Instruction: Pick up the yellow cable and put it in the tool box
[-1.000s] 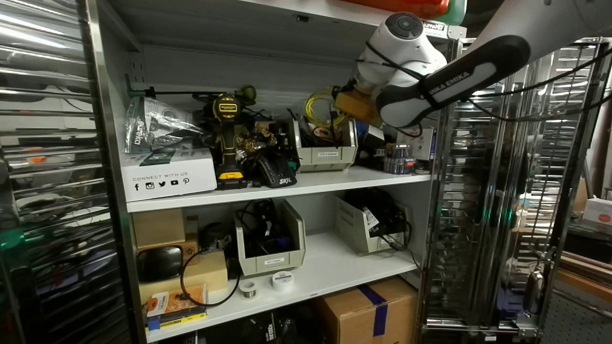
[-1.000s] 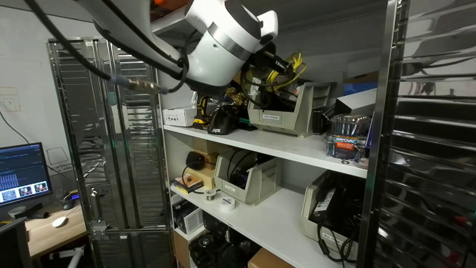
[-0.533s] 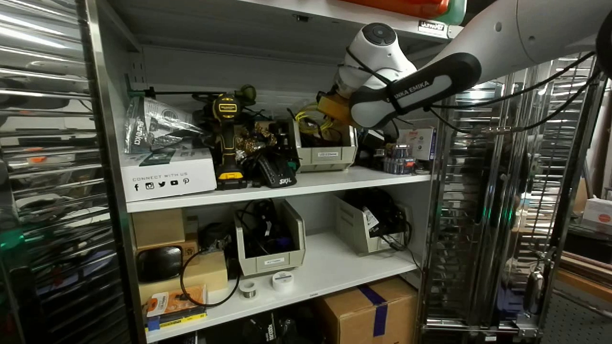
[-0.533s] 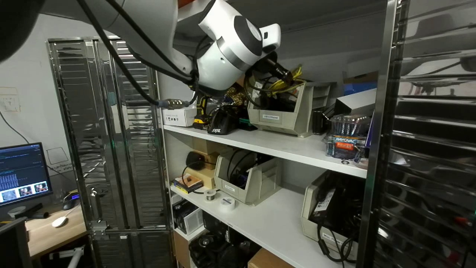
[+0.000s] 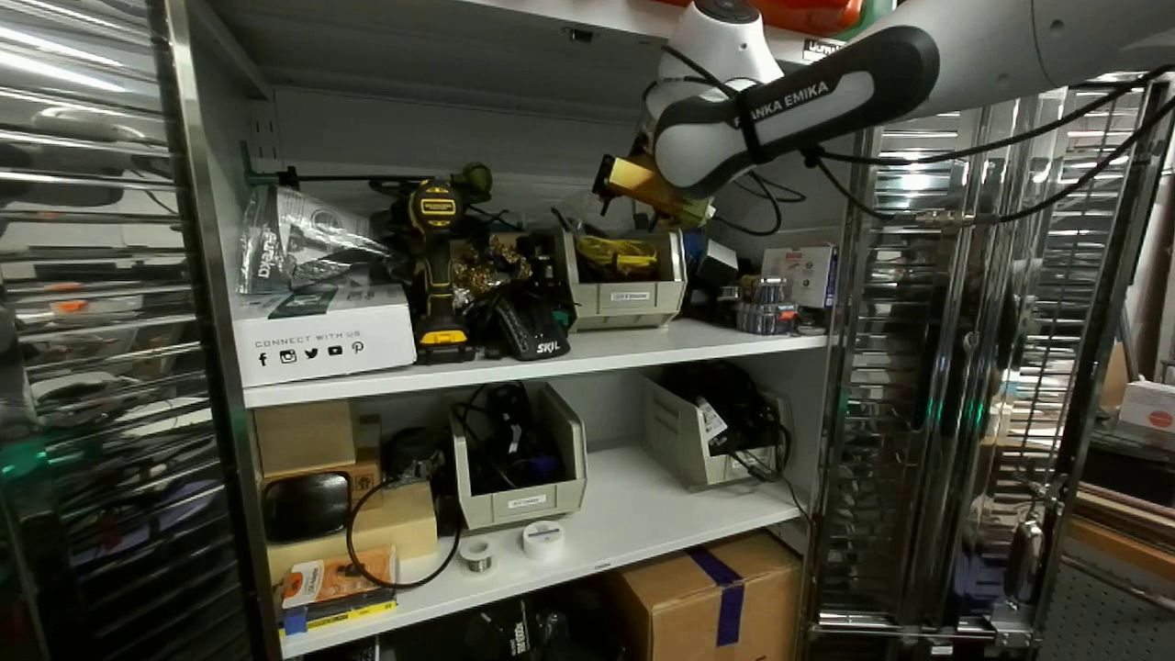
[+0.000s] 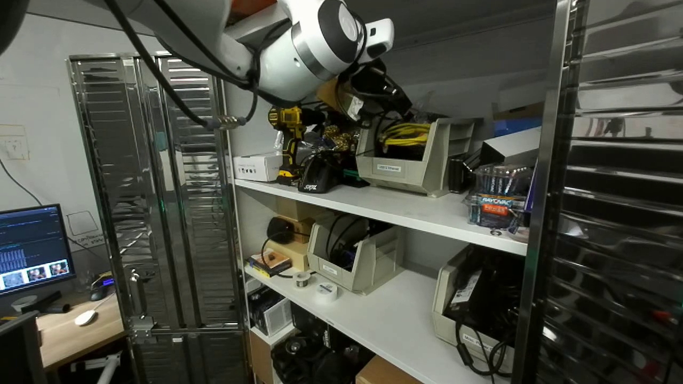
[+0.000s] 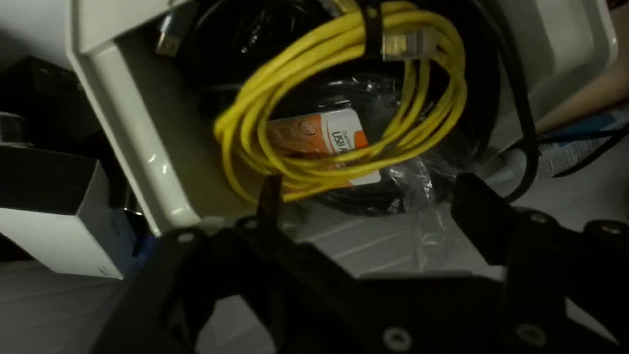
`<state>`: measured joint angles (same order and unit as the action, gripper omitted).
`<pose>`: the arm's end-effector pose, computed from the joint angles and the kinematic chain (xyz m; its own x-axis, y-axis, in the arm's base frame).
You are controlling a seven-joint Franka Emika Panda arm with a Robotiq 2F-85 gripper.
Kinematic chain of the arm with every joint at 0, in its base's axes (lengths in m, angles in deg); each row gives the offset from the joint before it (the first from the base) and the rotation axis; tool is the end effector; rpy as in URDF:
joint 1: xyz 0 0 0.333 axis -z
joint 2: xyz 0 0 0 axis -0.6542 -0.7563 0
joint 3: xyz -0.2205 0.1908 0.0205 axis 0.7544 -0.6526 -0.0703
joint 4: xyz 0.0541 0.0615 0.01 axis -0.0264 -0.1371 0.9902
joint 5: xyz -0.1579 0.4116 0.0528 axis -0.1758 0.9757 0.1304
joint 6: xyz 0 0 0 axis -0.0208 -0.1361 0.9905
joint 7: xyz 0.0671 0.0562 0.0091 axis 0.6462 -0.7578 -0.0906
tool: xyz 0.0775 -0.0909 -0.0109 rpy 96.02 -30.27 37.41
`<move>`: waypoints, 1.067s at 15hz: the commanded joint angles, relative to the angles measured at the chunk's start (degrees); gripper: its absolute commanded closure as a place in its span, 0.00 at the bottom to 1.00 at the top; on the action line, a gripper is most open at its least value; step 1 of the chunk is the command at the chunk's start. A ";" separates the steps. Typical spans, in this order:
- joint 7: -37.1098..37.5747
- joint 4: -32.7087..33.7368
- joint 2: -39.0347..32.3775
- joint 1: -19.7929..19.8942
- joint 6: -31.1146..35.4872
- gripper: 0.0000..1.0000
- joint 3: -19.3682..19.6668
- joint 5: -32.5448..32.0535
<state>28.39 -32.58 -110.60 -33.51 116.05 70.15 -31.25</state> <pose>0.7845 0.0392 0.5966 0.4529 -0.4649 0.7608 -0.4004 -0.8684 -0.2923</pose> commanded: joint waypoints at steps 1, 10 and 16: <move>-6.98 -0.85 2.29 1.88 -9.28 0.00 -2.51 4.82; -31.43 -14.44 14.66 10.48 -26.67 0.00 -10.20 27.04; -53.74 -28.87 29.49 2.97 -44.68 0.00 2.83 43.36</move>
<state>-16.15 -52.82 -90.83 -27.06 78.14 66.72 6.80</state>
